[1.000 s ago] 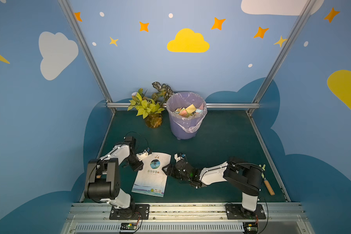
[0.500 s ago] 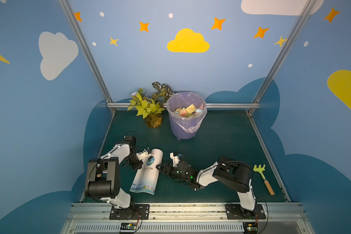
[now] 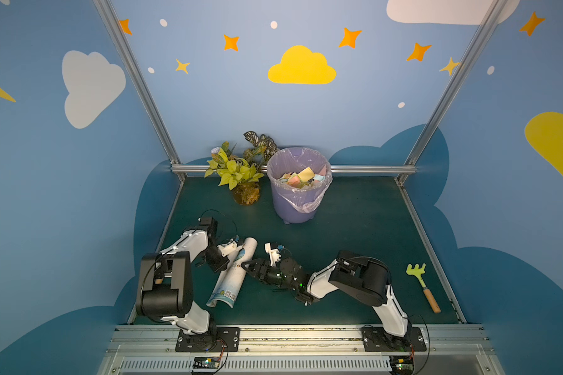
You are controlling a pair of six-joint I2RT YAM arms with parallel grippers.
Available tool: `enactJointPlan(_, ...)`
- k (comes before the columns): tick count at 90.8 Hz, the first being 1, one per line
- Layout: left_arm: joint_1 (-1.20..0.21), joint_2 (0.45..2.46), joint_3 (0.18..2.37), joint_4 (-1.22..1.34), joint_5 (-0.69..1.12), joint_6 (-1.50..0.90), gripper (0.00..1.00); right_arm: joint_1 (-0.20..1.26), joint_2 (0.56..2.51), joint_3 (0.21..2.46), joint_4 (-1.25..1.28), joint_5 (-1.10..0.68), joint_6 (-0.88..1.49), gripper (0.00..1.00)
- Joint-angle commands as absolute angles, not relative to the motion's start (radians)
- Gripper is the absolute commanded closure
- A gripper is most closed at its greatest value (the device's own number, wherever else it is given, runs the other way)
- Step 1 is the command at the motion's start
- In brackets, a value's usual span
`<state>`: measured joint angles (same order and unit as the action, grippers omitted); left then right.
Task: Peel off the used sticky note
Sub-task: Adjust the book at the center of the board.
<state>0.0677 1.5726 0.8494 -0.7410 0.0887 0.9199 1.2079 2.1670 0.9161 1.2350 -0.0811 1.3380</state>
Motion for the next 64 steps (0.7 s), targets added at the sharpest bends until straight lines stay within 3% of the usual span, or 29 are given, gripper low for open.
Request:
enactJointPlan(1, 0.06, 1.599, 0.834, -0.787, 0.193, 0.945, 0.78, 1.215, 2.193, 0.98, 1.362, -0.075, 1.335, 0.23)
enactJointPlan(20, 0.076, 1.598, 0.849, -0.808, 0.229, 0.949, 0.79, 1.217, 2.243, 1.03, 1.38, -0.038, 1.321, 0.18)
enactJointPlan(37, 0.088, 1.603, 0.855, -0.813, 0.241, 0.949, 0.79, 1.221, 2.253, 1.019, 1.406, 0.032, 1.308, 0.2)
enactJointPlan(64, 0.092, 1.605, 0.851, -0.814, 0.269, 0.951, 0.79, 1.242, 2.27, 1.09, 1.406, 0.076, 1.268, 0.12)
